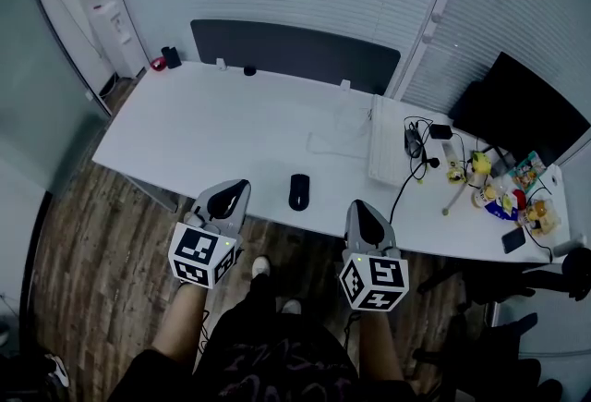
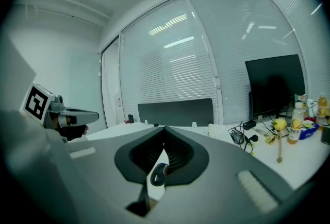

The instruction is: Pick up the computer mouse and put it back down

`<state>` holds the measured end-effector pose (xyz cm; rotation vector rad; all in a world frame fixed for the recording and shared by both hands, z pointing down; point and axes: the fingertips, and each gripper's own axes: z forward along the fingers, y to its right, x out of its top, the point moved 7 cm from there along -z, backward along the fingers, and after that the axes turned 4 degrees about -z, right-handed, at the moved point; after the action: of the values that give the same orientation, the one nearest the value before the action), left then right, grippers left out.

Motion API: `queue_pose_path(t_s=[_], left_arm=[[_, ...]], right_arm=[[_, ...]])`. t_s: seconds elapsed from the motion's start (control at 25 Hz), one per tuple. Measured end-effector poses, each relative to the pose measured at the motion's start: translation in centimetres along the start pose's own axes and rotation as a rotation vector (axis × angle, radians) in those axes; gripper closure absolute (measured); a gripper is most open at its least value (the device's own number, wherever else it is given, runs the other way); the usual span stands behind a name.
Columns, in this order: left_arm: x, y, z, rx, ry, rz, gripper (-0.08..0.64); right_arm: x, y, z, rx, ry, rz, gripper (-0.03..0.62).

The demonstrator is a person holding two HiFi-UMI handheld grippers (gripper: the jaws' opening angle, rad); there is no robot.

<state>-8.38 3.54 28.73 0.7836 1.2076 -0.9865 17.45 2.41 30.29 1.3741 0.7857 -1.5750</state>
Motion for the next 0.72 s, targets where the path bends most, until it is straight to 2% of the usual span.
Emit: queue_pose_path(t_s=[0.44,0.72], left_arm=[[-0.1,-4.0,2.5,-0.014,-0.003,-0.009,0.558],[-1.5,-6.7,5.5,-0.034,-0.043,-0.038,0.558]], right_arm=[[0.9,-1.8,5.2,0.004,0.002,-0.009,0.586],[0.0,-2.4,9.3,0.01,-0.05,-0.012,0.584]])
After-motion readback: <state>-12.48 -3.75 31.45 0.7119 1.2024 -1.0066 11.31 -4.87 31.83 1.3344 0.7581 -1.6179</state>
